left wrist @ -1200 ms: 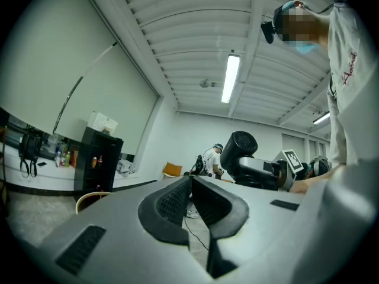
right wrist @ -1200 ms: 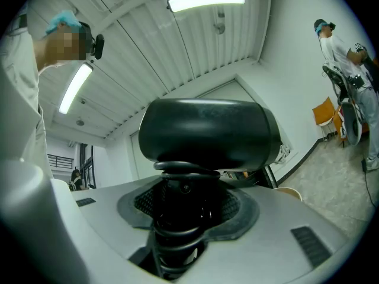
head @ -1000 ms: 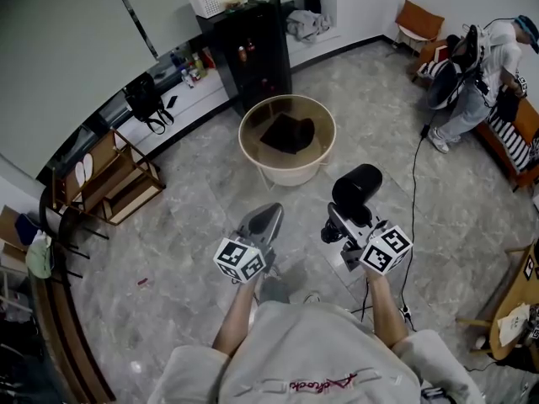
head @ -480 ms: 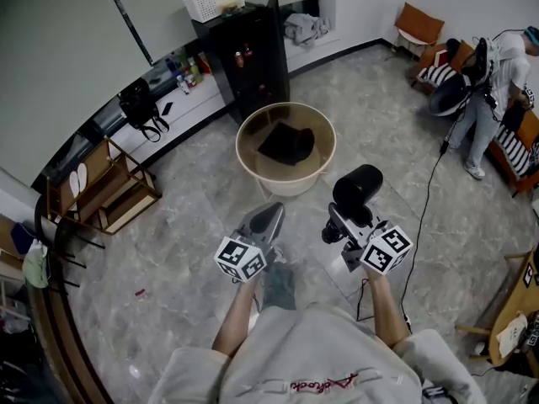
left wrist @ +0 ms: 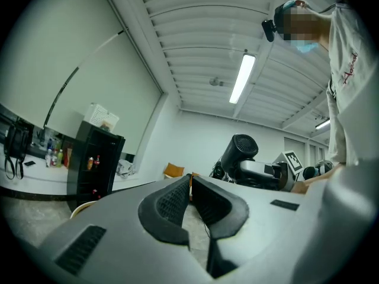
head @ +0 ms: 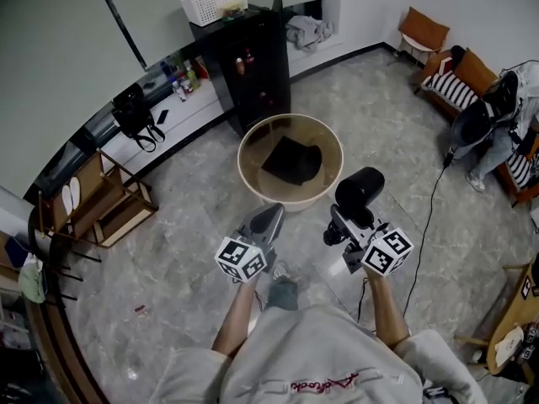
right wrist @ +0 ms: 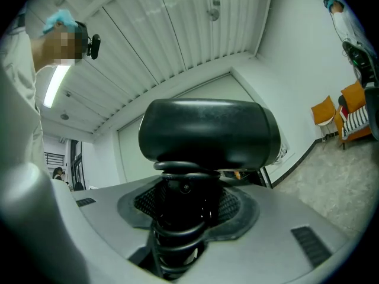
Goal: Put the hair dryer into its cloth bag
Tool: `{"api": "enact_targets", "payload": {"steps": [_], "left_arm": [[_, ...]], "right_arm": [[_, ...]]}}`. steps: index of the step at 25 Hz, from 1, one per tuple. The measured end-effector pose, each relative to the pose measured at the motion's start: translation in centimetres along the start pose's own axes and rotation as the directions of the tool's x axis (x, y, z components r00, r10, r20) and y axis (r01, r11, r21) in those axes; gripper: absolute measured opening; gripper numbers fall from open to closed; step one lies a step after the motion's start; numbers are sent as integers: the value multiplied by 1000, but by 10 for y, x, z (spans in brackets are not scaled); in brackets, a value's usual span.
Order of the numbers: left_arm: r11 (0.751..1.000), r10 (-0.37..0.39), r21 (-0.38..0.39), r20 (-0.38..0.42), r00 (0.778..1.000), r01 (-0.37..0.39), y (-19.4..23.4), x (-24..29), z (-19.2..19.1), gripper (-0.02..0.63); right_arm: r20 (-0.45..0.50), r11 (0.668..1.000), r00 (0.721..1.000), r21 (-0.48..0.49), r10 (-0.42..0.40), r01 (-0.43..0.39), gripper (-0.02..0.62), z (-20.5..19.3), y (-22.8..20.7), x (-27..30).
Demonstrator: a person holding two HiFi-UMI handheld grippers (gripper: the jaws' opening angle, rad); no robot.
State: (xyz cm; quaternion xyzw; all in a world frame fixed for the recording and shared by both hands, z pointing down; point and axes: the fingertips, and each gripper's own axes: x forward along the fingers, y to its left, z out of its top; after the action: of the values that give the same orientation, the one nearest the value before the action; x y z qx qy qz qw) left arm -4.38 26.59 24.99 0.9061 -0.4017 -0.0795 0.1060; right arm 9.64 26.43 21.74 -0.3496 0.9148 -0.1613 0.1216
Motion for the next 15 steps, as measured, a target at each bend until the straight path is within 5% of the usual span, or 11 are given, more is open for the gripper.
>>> {"api": "enact_targets", "payload": {"steps": [15], "left_arm": [[997, -76, -25, -37, 996, 75, 150, 71, 40, 40]], "right_arm": [[47, 993, 993, -23, -111, 112, 209, 31, -61, 141]]}}
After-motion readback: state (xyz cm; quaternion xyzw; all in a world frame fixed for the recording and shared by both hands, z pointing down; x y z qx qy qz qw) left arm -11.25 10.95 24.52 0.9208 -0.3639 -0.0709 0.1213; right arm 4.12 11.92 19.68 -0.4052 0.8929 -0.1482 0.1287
